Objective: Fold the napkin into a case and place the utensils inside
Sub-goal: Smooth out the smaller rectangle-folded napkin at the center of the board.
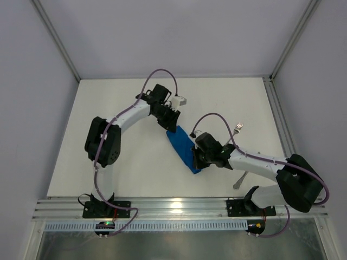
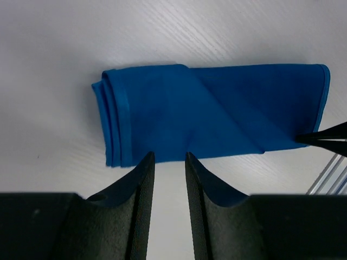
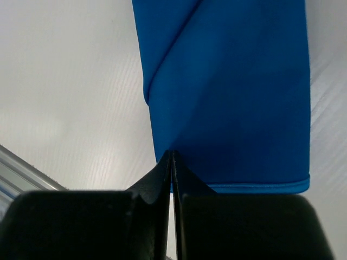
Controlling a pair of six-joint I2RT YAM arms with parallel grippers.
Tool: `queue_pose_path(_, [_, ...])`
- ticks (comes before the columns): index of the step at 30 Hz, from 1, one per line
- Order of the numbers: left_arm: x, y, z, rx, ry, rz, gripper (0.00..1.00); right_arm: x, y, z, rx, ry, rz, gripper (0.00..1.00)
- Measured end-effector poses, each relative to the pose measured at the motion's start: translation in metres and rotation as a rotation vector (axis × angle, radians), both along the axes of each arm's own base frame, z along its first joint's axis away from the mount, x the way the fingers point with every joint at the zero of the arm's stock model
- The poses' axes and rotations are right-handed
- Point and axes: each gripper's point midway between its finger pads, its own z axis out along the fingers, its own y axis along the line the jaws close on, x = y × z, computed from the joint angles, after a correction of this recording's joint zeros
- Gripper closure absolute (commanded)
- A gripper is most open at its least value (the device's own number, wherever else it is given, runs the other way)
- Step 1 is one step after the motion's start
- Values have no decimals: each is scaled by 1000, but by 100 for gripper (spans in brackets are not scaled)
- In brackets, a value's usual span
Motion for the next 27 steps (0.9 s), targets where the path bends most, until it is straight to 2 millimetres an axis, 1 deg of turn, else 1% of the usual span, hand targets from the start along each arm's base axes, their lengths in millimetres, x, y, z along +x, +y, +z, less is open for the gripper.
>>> queue_pose_path(2, [-5, -15, -18, 17, 21, -29, 70, -7, 0, -14, 16, 29, 1, 96])
queue_pose_path(4, [-10, -23, -34, 36, 50, -45, 70, -13, -4, -28, 12, 60, -6, 96])
queue_pose_path(5, [-12, -26, -43, 46, 65, -49, 70, -13, -2, -30, 28, 73, -12, 96])
queue_pose_path(6, [-13, -26, -52, 61, 81, -48, 70, -9, -1, -29, 39, 64, -21, 96])
queue_pose_path(8, [-13, -21, -68, 97, 102, -39, 70, -4, 2, -30, 59, 62, -29, 96])
queue_pose_path(9, [-13, -20, -70, 100, 108, -36, 70, -3, 3, -30, 64, 61, -31, 96])
queue_pose_path(15, [-9, -14, -71, 115, 80, -34, 71, 5, 4, -28, 61, 46, -23, 96])
queue_pose_path(16, [-10, -13, -70, 116, 73, -36, 70, 6, 2, -27, 50, 45, -23, 91])
queue_pose_path(18, [-12, -10, -69, 122, 66, -37, 70, 12, -1, -21, 31, 36, -32, 89])
queue_pose_path(19, [-14, -8, -68, 127, 64, -35, 69, 17, -1, -15, 22, 19, -39, 87])
queue_pose_path(20, [-16, -6, -67, 130, 63, -34, 69, 24, -2, -7, 17, -6, -47, 75])
queue_pose_path(21, [-16, -5, -65, 131, 58, -32, 68, 31, -2, 2, 13, -32, -61, 67])
queue_pose_path(22, [-16, -5, -61, 128, 50, -31, 66, 40, -4, 16, 14, -74, -81, 59])
queue_pose_path(23, [-15, -5, -56, 121, 40, -30, 66, 50, -6, 33, 23, -122, -104, 42])
queue_pose_path(25, [-13, -7, -42, 103, 11, -28, 63, 71, -14, 73, 58, -222, -174, 33])
queue_pose_path(26, [-12, -8, -33, 92, -5, -27, 62, 82, -21, 93, 76, -272, -218, 27])
queue_pose_path(27, [-10, -9, -22, 78, -27, -26, 60, 92, -33, 111, 93, -312, -279, 24])
